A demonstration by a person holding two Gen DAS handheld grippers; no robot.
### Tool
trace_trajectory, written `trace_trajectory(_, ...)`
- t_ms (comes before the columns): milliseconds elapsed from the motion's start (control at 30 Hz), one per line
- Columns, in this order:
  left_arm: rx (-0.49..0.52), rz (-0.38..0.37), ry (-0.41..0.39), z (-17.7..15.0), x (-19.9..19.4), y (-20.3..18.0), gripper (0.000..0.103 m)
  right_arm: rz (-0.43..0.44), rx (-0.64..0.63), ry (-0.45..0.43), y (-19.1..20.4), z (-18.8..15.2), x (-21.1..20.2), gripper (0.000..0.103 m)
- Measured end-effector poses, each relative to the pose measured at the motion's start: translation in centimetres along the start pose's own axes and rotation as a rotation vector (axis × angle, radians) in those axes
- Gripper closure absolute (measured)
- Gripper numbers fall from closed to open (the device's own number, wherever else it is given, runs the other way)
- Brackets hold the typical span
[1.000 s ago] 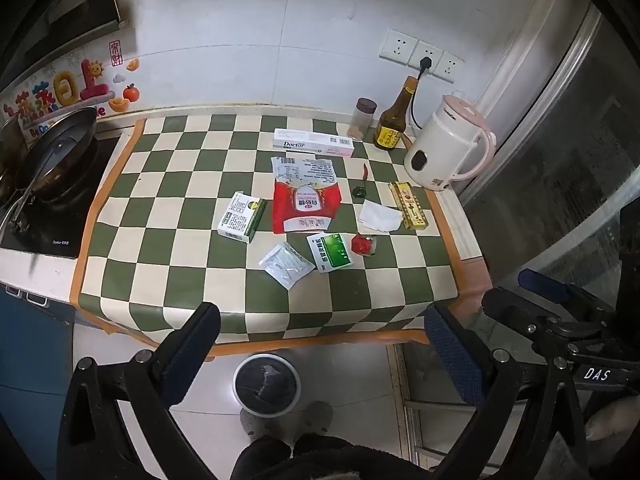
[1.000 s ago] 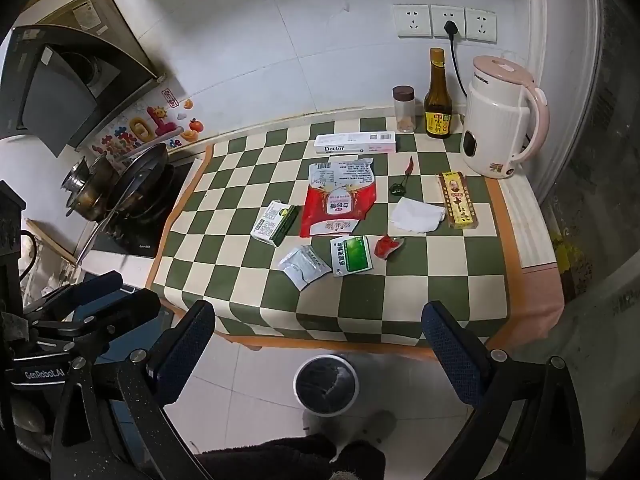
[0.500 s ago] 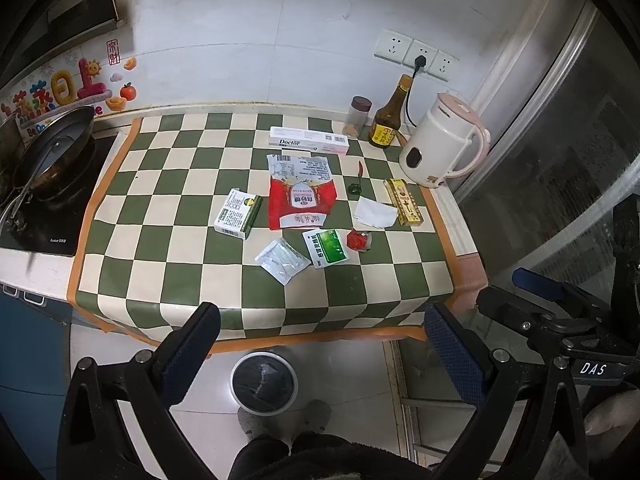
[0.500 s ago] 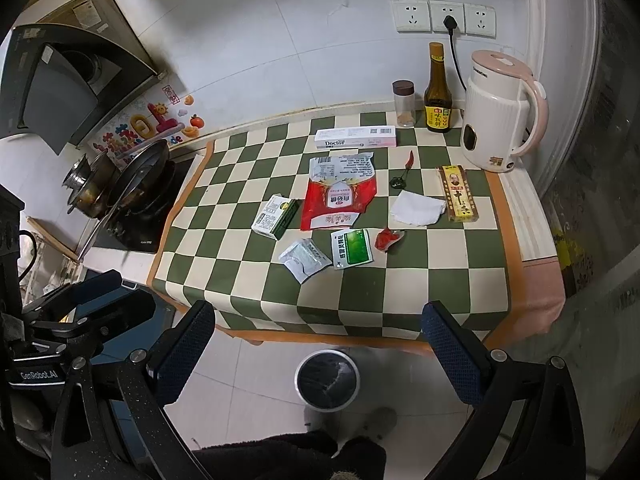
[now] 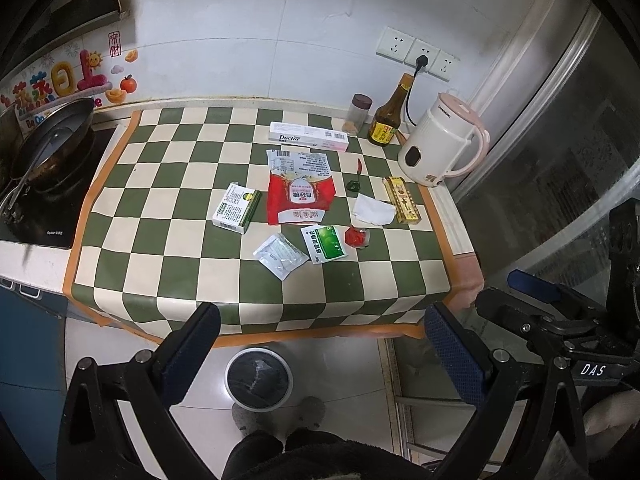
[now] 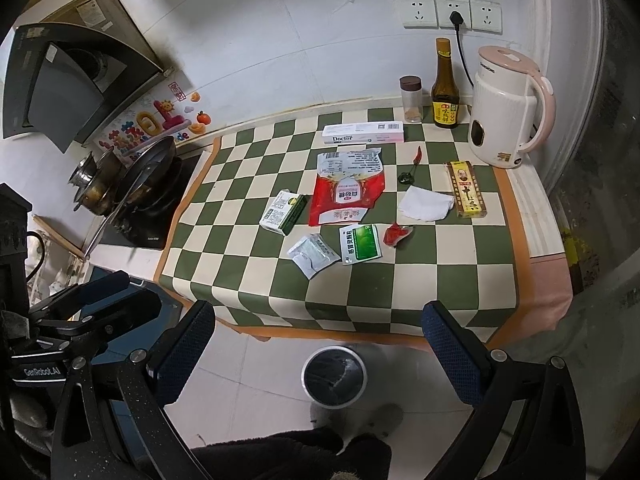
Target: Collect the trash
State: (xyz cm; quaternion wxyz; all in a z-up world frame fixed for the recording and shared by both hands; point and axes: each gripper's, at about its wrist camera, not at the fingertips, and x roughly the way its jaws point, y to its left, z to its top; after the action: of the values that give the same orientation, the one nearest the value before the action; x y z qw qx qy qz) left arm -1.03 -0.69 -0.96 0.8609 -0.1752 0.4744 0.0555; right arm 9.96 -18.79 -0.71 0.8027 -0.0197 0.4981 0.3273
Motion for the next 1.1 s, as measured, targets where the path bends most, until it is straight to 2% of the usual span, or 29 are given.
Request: trace_trajectory(1100, -0.004, -0.019, 0.008, 0.32, -0.05, 0.06, 0.000, 0.007, 0.007, 0.007, 0.60, -0.11, 0.38, 0.000)
